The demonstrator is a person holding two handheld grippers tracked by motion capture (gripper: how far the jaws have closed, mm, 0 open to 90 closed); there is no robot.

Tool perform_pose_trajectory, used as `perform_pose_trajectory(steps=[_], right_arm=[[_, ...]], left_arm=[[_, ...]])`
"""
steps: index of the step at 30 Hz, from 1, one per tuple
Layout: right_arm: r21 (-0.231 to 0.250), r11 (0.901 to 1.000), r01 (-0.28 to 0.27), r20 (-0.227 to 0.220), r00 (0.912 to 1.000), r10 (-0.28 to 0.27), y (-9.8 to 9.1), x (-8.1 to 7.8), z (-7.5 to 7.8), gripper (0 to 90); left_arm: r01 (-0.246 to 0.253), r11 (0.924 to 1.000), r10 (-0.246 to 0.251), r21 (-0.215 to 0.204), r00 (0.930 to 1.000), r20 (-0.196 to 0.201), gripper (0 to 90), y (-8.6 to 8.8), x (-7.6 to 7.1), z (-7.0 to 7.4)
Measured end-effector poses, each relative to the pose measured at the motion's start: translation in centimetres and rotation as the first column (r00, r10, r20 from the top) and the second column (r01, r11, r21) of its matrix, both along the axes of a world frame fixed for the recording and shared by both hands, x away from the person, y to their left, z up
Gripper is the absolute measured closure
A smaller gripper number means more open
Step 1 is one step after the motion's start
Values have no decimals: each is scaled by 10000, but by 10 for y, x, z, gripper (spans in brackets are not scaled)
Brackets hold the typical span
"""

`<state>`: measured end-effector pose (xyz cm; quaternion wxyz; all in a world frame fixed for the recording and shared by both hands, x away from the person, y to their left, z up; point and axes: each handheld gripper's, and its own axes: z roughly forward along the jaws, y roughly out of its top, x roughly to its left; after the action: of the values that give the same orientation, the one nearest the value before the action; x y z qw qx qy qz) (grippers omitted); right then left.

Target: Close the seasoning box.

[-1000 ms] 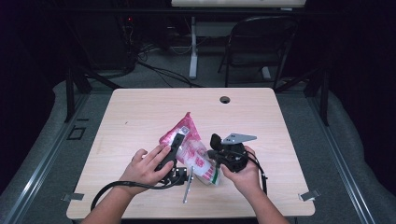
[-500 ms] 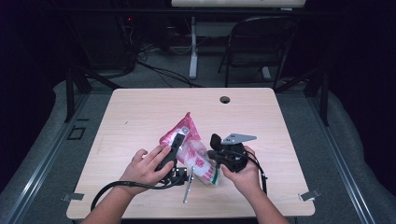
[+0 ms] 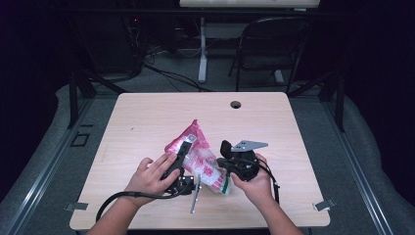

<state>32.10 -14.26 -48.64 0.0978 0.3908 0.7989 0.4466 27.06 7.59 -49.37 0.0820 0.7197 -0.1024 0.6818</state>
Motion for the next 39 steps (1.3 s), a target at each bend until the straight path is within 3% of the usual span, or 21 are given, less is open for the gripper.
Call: perform_pose_trajectory(steps=[7,21,32,39], right_arm=[[37,10000,11,20,10000,-11,1,-1,0,900],[5,10000,-60,9,10000,60,2,-2,0,900],[3,9999,-144,116,9998,144,3,-4,3,900],[26,9998,-198,170,9997,197,4,-5,5,900]], left_arm=[[-70,9998,68,-165,9999,-104,647,2,0,-2],[-359,9955,311,-882,9980,-548,656,10,-1,-10],[-590,9837,450,-1698,9954,-847,660,15,-3,-18],[-717,9776,529,-1980,9937,-987,663,18,-6,-23]])
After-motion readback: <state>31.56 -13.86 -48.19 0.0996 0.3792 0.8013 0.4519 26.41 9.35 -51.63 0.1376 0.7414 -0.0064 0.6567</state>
